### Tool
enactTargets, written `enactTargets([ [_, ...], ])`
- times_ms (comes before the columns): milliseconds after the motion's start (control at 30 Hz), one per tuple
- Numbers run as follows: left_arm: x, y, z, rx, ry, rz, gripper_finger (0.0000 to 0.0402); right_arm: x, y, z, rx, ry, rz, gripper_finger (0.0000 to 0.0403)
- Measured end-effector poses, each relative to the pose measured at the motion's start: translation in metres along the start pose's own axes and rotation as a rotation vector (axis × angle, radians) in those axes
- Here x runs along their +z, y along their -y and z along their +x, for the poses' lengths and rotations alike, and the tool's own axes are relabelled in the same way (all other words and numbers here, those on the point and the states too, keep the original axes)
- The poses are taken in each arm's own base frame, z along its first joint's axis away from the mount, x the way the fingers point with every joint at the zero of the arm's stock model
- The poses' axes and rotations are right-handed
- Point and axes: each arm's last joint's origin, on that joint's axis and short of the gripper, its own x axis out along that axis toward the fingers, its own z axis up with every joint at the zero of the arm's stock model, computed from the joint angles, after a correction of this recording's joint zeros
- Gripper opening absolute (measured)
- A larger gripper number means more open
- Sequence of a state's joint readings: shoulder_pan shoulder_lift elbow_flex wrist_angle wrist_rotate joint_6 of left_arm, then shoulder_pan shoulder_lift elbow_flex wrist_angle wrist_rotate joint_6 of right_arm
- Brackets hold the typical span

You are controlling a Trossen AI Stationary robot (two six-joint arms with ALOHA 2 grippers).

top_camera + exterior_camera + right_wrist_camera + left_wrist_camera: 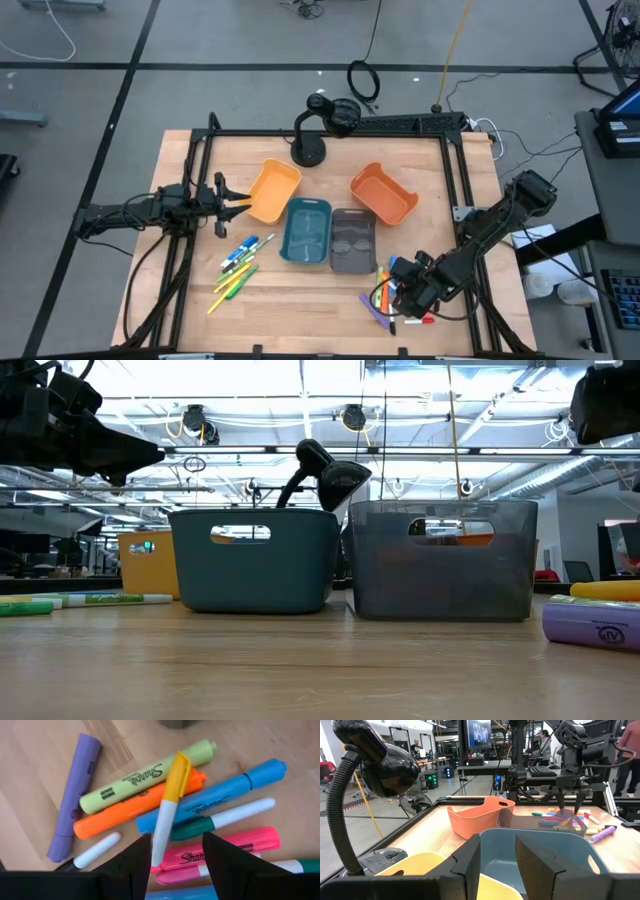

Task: Pick & Place Markers
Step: Put the white and yellow highlighter into the yellow bin

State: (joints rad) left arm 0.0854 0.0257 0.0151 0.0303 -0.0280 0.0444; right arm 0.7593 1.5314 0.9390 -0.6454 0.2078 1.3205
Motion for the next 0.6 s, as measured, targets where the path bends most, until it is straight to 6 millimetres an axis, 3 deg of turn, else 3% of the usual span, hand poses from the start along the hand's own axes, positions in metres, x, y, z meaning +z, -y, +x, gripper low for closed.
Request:
enactTargets([
  [600,0.000,0.000,0.000,0.000,0.000,0.000,0.0127,-0.002,-0.004,0.020,-0.032,-0.012,-0.032,0.0164],
])
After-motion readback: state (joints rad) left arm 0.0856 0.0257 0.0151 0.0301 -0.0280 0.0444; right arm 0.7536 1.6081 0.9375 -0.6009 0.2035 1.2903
